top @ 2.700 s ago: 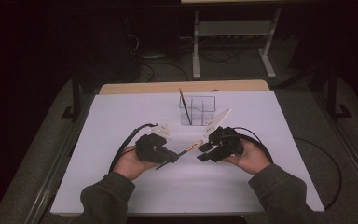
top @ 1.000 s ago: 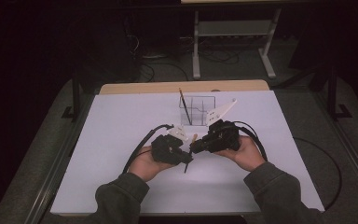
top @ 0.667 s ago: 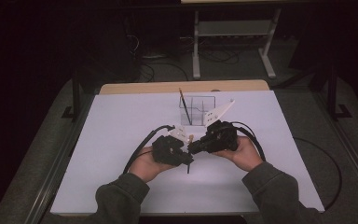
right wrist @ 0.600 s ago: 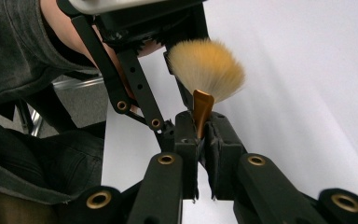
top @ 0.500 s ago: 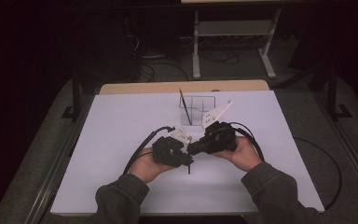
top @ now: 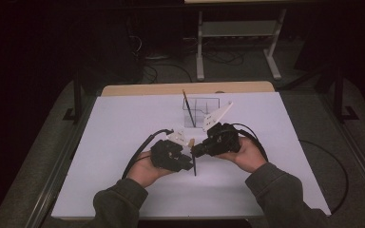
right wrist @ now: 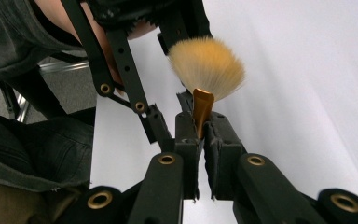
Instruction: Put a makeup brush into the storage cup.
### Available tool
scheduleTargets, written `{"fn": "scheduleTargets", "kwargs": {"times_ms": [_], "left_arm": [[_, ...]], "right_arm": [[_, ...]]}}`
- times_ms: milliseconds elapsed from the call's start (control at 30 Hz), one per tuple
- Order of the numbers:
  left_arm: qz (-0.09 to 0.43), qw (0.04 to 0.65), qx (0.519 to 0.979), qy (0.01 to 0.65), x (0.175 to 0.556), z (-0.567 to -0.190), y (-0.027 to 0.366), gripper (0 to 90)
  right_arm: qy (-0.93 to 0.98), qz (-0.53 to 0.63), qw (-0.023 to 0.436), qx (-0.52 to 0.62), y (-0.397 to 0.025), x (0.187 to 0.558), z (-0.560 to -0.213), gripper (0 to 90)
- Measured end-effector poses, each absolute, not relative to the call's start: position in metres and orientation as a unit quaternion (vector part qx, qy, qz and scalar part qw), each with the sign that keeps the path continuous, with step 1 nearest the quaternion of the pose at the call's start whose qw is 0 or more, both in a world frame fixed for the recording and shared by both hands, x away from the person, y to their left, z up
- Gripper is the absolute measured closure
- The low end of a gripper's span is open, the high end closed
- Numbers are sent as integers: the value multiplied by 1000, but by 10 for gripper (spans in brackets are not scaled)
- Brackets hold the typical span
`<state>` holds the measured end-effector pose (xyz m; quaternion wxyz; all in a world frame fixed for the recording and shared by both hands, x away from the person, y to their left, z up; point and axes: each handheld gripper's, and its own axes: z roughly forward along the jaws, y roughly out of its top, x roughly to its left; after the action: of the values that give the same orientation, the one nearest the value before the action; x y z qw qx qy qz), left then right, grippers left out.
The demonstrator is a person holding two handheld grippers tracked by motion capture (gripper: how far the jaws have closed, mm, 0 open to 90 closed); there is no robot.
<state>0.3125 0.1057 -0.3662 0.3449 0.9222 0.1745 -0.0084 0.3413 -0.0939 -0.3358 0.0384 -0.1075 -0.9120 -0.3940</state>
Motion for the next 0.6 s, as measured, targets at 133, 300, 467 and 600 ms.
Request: {"fn": "scheduleTargets", "kwargs": {"times_ms": [133, 300, 467, 600], "left_arm": [[-2, 347, 921, 177, 312, -366, 111, 698], [5, 352, 919, 180, 311, -368, 117, 687], [7, 354, 917, 186, 311, -369, 123, 685], [7, 358, 914, 193, 310, -370, 127, 676]], "right_arm": [[-915, -386, 36, -108, -96, 343, -335, 832], [-919, -377, 30, -110, -99, 344, -332, 832], [-922, -370, 24, -111, -101, 346, -330, 832], [-924, -364, 23, -113, -102, 348, -330, 832]]}}
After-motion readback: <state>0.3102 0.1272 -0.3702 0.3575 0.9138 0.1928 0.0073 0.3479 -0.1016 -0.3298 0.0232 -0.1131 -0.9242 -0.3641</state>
